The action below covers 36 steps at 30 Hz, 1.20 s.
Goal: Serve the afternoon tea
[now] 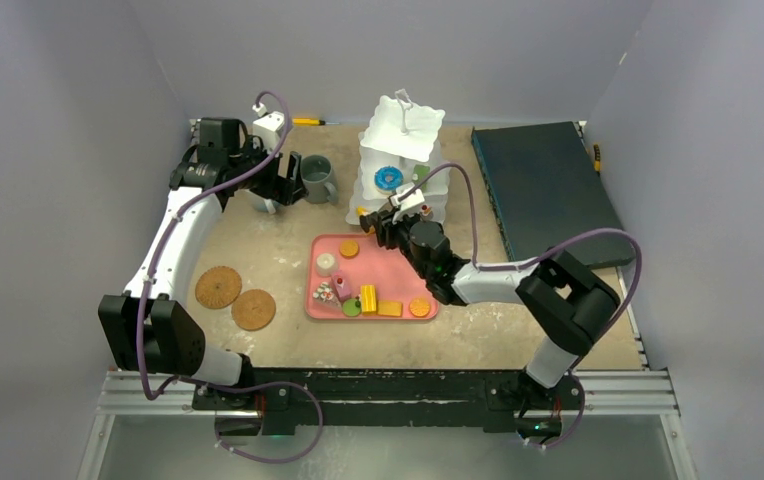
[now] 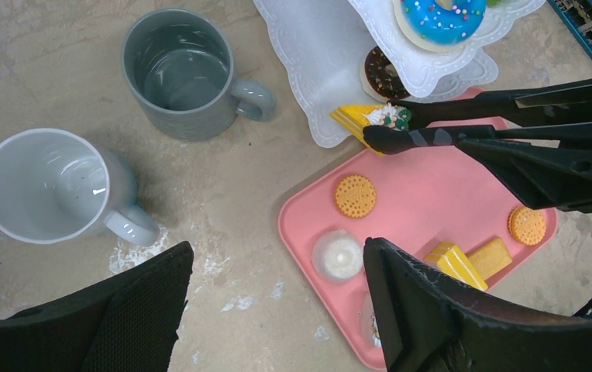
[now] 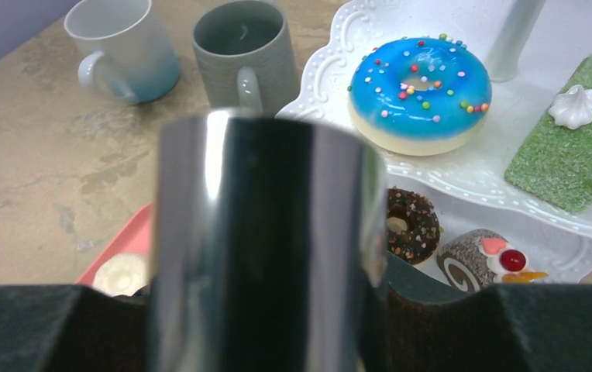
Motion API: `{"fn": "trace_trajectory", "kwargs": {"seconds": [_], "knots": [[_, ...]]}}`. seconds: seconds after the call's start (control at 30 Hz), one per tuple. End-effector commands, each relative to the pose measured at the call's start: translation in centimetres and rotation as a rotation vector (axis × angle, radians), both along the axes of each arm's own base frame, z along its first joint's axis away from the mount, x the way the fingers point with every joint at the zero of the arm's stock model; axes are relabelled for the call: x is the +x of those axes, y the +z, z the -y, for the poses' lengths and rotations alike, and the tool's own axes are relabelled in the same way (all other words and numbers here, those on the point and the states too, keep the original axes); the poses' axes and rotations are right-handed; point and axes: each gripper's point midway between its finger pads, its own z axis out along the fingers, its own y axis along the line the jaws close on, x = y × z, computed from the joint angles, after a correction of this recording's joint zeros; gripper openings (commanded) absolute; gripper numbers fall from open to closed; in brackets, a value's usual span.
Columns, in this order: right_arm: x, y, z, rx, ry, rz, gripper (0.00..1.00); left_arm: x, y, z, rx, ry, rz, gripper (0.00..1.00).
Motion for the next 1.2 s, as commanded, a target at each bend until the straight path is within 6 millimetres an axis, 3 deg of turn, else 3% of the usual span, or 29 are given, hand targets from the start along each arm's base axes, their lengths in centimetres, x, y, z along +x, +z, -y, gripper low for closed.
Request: {"fn": "trace_trajectory", "kwargs": {"seconds": [0.0, 0.6, 0.7, 0.8, 1.0, 1.17], "knots": [[1.8, 4.2, -0.4, 0.128, -0.051, 0.124, 0.32, 0.7, 1.8, -0.5, 0.011, -0.001, 0.065, 0.80], [3.7, 2.7, 0.6, 0.191, -0.182, 0.160, 0.34, 1.3, 0.4, -0.7, 0.021, 0.000, 0.041, 0.80], [4.0, 1.7, 0.6, 0.186, -0.196, 0.155, 0.39, 1.3, 0.3, -0.7, 0.020, 0.001, 0.039, 0.80], [4.0, 1.4, 0.7, 0.198, -0.208, 0.156, 0.51, 1.3, 0.3, -0.7, 0.019, -0.001, 0.038, 0.80], [3.6, 3.0, 1.1, 0.228, -0.206, 0.175, 0.65, 1.2, 0.3, -0.6, 0.009, 0.000, 0.033, 0.80], [2.2, 4.4, 1.0, 0.233, -0.168, 0.176, 0.67, 1.1, 0.4, -0.5, 0.000, 0.001, 0.032, 0.81]]}}
